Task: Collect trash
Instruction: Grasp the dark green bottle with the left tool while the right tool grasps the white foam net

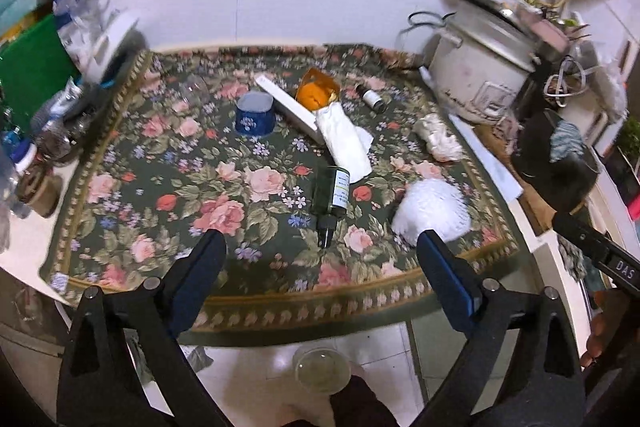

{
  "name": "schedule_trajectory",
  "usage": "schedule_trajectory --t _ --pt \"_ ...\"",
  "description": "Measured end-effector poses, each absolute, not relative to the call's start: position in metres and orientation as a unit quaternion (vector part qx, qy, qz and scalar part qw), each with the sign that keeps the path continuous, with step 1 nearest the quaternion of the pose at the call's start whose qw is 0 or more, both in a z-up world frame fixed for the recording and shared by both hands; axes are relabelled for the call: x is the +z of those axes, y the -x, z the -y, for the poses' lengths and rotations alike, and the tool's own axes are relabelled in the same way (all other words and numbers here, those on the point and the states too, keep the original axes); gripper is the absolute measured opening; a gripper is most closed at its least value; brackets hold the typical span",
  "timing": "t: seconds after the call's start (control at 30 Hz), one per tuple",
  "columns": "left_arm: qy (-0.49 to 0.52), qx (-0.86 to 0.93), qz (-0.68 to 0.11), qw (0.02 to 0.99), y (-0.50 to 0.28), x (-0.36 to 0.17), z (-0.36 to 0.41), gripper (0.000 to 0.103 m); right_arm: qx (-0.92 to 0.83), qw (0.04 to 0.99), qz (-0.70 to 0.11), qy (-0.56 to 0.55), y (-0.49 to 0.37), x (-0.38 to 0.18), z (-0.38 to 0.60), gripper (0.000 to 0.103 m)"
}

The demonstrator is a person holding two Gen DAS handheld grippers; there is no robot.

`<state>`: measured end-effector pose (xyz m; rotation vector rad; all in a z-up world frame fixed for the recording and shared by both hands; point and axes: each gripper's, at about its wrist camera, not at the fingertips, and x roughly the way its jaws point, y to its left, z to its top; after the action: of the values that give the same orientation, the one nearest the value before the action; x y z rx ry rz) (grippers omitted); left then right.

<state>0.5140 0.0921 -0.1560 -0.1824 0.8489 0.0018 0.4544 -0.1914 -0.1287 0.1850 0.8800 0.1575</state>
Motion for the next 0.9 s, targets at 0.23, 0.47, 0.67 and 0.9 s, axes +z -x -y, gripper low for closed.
schedule_trajectory --t 0.23,0.47,0.67,0.9 --pt "0.113 0.026 -0.460 0.880 -0.592 -0.202 -0.081 0.083 0.143 0.862 -0.481 -0.067 -0.527 -0.164 0.193 0.091" --pt "0.130 0.047 -0.493 0.859 -0.648 -0.241 -0.073 0.069 0.203 0.816 -0.535 -0.083 -0.580 -0.204 0.190 0.074" --pt "0.143 0.056 -0.515 0.844 -0.668 -0.263 -0.074 0.057 0.247 0.772 -0.575 -0.111 -0.601 -0.232 0.189 0.069" --pt "0.170 0.047 -0.524 0.833 -0.670 -0.275 -0.076 0.046 0.288 0.751 -0.580 -0.131 -0.608 -0.241 0.183 0.049"
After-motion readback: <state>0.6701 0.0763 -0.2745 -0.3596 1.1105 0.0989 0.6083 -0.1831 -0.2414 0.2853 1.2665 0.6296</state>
